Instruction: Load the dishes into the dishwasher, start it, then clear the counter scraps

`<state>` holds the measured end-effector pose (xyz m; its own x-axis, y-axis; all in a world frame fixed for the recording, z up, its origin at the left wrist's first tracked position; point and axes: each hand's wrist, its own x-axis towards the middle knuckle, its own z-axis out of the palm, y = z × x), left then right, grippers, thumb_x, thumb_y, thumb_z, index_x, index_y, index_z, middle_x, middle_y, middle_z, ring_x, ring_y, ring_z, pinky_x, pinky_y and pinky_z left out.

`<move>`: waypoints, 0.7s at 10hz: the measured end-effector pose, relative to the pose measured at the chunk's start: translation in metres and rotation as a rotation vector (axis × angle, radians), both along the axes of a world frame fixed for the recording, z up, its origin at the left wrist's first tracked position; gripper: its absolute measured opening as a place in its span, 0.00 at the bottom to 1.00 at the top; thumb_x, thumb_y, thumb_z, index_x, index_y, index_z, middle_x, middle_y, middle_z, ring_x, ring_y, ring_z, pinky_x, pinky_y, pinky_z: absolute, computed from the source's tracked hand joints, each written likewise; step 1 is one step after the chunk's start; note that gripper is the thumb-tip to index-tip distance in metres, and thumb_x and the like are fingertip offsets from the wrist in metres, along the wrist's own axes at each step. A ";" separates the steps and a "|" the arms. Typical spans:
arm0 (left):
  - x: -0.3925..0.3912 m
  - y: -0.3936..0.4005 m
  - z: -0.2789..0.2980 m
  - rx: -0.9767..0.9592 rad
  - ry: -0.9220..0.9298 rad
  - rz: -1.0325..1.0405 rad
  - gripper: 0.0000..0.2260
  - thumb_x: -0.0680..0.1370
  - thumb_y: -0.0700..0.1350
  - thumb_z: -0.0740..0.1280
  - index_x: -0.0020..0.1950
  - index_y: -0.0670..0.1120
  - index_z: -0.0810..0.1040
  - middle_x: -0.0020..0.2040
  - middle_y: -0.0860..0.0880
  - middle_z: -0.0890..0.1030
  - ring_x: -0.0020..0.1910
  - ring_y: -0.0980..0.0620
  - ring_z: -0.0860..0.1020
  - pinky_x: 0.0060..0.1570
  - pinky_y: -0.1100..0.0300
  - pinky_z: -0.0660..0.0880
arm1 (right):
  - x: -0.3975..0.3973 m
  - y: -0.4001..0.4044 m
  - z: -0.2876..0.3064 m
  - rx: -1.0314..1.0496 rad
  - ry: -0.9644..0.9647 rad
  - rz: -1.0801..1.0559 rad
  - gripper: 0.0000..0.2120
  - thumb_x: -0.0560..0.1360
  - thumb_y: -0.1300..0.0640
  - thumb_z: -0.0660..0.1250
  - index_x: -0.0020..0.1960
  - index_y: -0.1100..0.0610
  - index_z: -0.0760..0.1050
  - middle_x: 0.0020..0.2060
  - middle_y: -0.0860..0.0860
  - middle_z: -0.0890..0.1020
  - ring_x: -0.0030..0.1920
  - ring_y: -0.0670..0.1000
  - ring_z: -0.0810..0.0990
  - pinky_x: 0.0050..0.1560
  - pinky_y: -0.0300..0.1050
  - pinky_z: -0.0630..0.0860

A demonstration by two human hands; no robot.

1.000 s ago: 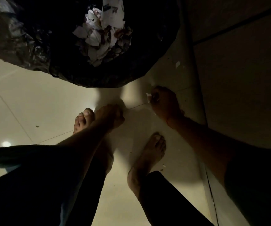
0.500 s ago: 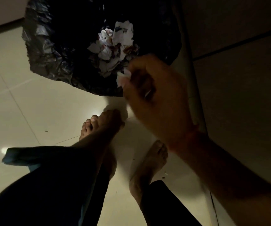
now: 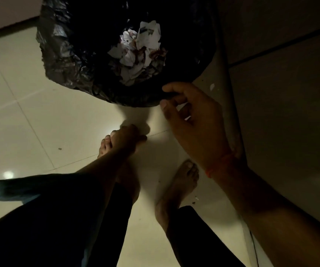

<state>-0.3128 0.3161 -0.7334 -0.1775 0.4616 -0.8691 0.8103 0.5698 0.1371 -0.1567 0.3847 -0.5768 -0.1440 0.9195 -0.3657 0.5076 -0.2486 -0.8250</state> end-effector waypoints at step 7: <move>-0.029 0.092 0.223 0.548 -0.487 0.295 0.27 0.82 0.55 0.59 0.81 0.53 0.60 0.74 0.51 0.73 0.73 0.48 0.72 0.71 0.44 0.73 | -0.012 0.024 0.135 -0.633 0.061 -0.175 0.13 0.80 0.48 0.65 0.63 0.51 0.77 0.48 0.51 0.83 0.47 0.51 0.83 0.48 0.53 0.80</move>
